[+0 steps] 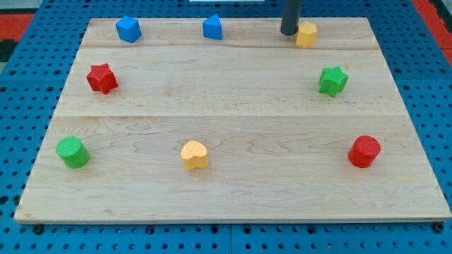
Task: Push the hexagon to the top right of the green star
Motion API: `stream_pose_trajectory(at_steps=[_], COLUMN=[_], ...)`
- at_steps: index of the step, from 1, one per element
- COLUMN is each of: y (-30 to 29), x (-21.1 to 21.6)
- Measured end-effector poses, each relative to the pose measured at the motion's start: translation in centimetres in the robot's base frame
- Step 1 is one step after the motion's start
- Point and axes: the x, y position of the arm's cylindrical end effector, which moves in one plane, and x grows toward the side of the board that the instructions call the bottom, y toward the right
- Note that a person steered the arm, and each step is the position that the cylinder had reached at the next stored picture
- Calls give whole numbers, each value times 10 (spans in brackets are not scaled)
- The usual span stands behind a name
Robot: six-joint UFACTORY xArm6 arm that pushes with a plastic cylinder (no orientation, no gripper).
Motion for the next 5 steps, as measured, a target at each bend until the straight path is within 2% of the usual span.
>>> stream_pose_trajectory(at_steps=[1, 2, 3, 4, 5], y=[11, 33, 37, 34, 36], x=[-1, -24, 29, 31, 14])
